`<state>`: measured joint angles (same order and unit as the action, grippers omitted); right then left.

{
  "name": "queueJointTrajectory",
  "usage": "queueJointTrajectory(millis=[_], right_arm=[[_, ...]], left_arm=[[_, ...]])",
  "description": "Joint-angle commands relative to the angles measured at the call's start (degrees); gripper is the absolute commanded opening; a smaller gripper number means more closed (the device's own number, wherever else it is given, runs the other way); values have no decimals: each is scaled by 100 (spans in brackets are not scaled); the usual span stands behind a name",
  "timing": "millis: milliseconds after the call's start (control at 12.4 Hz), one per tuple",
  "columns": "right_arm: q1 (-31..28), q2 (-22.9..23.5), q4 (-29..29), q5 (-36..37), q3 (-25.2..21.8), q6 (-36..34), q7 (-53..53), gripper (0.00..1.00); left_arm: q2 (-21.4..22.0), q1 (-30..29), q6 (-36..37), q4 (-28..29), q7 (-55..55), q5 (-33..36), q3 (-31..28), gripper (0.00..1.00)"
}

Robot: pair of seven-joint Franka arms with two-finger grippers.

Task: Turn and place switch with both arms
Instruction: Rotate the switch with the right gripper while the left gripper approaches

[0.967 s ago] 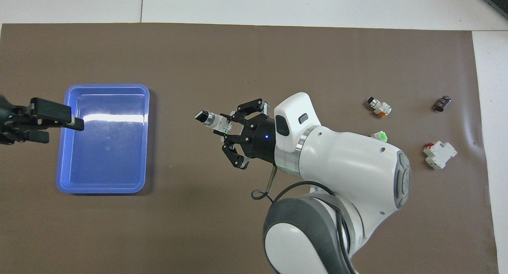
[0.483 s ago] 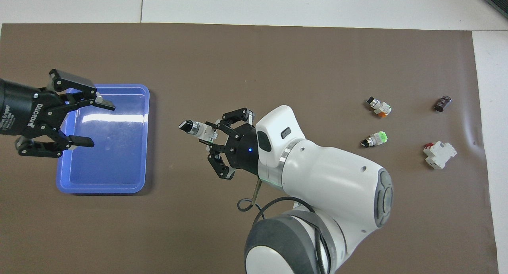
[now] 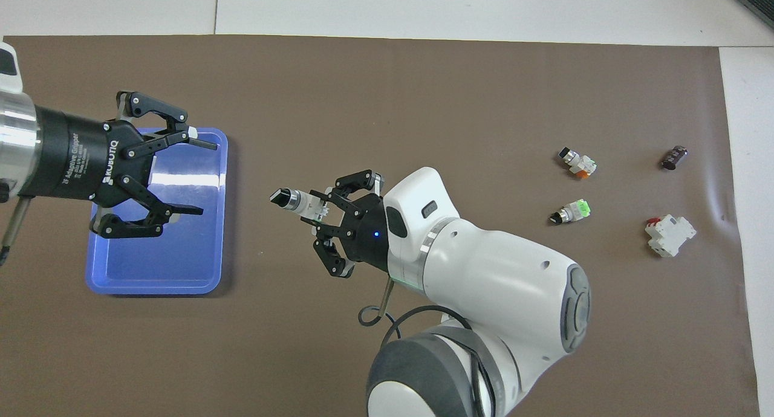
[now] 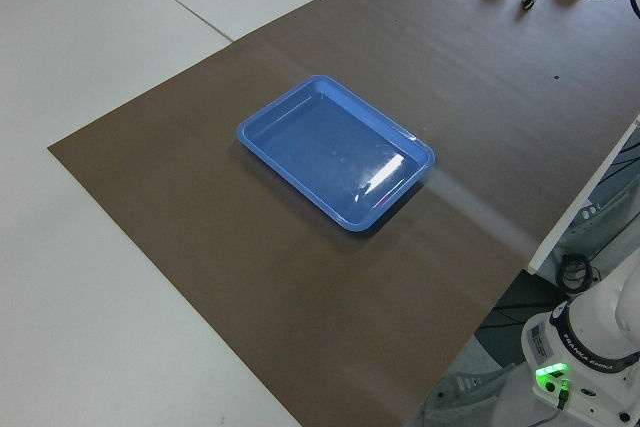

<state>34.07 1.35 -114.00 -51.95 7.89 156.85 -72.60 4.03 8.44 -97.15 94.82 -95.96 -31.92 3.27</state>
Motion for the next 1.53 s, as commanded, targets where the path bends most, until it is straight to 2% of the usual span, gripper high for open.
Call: queueJointTrajectory(millis=[0, 81, 161, 483, 725, 967, 1450], right_arm=[[21, -82, -113, 54, 11, 144, -34, 0], [21, -82, -113, 106, 11, 144, -34, 0], [21, -82, -113, 141, 11, 144, -26, 0], [21, -74, -113, 177, 11, 153, -17, 0], [29, -74, -113, 440, 11, 310, -8, 0], [205, -47, -113, 476, 2, 451, 185, 0], [249, -38, -113, 608, 2, 469, 308, 0]], left_arm=[[247, 167, -348, 458, -1201, -51, -55, 69], [247, 167, -357, 467, -1806, -25, -63, 60], [247, 167, -349, 476, -2108, -16, -63, 54], [247, 167, -349, 485, -2724, -16, -63, 44], [300, 246, -453, 607, -2963, -7, -46, 43], [414, 597, -963, 915, -2964, 2, -46, 43], [423, 704, -912, 924, -2893, 2, -28, 43]])
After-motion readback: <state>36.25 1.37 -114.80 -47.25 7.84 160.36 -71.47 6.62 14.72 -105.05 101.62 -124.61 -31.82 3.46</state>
